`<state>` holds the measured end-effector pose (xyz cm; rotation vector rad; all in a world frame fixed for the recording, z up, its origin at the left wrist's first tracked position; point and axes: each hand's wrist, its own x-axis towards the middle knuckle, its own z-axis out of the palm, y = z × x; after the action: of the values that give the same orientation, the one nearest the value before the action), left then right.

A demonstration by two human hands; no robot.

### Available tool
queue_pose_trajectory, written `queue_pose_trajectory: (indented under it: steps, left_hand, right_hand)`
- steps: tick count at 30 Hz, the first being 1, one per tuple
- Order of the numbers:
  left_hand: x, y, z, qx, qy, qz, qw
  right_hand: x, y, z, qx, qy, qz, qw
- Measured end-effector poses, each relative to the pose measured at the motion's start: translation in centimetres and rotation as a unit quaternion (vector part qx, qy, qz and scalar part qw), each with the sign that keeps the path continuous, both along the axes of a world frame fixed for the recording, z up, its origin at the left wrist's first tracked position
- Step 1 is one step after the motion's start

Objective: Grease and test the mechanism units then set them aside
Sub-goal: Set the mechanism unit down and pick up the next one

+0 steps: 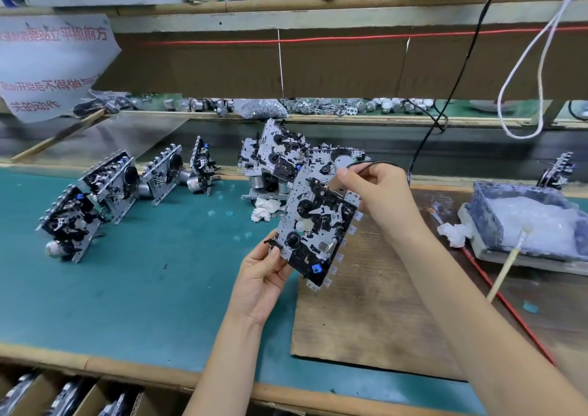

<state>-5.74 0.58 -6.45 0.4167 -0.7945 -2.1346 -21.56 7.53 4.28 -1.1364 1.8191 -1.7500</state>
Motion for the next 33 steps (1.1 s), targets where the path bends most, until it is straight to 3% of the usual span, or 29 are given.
queue_pose_trajectory:
  steps: [11, 15, 21, 23, 25, 33]
  left_hand:
    - [0.1, 0.1, 0.2, 0.016, -0.008, 0.008, 1.0]
    - [0.1, 0.1, 0.2, 0.023, -0.003, 0.013, 1.0]
    - [0.0, 0.2, 0.4, 0.05, -0.006, 0.039, 0.998]
    - [0.1, 0.1, 0.6, 0.06, 0.0, 0.038, 0.997]
    - [0.0, 0.0, 0.5, 0.063, 0.013, 0.044, 0.997]
    - [0.2, -0.1, 0.6, 0.057, 0.035, 0.036, 0.997]
  right_hand:
    - [0.2, -0.1, -0.5, -0.021, -0.009, -0.006, 1.0]
    - [0.2, 0.0, -0.6, 0.02, 0.019, 0.008, 1.0]
    - [2.2, 1.6, -2.9, 0.069, -0.074, 0.073, 0.992]
    - [3.3, 2.4, -4.8, 0.043, -0.109, 0.141, 0.983]
    - [4.5, 2.9, -6.3, 0.02, -0.084, 0.192, 0.978]
    - [6.9, 3.2, -6.4, -0.078, -0.077, 0.155, 0.982]
